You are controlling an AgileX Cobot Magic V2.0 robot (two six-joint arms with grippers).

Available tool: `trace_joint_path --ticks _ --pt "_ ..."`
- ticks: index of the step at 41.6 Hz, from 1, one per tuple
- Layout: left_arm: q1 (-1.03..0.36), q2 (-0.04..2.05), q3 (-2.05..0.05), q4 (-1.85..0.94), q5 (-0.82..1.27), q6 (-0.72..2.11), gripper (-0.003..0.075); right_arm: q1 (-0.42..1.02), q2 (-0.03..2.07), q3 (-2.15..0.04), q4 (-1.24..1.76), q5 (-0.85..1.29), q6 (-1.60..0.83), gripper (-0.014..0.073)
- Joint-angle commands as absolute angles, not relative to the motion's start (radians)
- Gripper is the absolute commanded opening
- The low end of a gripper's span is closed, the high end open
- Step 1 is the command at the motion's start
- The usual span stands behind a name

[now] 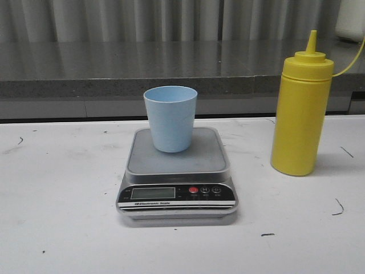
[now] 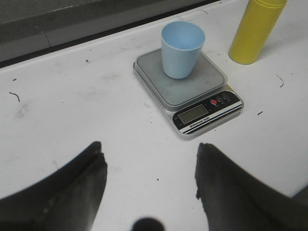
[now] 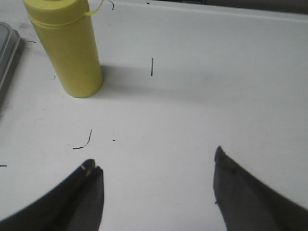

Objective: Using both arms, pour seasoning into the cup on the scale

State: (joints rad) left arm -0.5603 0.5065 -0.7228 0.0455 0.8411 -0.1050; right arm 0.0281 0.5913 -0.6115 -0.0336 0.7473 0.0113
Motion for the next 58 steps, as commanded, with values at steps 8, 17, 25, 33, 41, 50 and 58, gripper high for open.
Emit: trace_joint_path --ticks 8,17,25,33,41,50,58 --pt "-0.564 0.511 -0.749 0.046 0.761 -0.116 0.0407 0.025 0.599 -0.646 -0.045 0.656 0.0 0.0507" --pt "-0.564 0.511 -0.749 0.046 0.761 -0.116 0.0407 0.073 0.624 -0.646 0.016 0.648 -0.058 0.051" --pt "-0.564 0.511 -0.749 0.046 0.761 -0.116 0.0407 0.219 0.717 -0.646 0.014 0.622 -0.118 0.0592" --pt "-0.564 0.511 -0.749 0.046 0.761 -0.116 0.0407 0.251 0.832 -0.646 0.074 0.51 -0.116 0.0592" --pt "-0.564 0.511 -0.749 0.046 0.761 -0.116 0.0407 0.251 0.949 -0.585 0.166 0.291 -0.117 0.0592" --pt "-0.564 0.511 -0.749 0.046 0.761 -0.116 0.0407 0.254 1.077 -0.409 0.18 -0.165 -0.107 0.0592" --pt "-0.564 0.511 -0.749 0.046 0.761 -0.116 0.0407 0.298 1.261 -0.347 0.165 -0.522 -0.038 0.0592"
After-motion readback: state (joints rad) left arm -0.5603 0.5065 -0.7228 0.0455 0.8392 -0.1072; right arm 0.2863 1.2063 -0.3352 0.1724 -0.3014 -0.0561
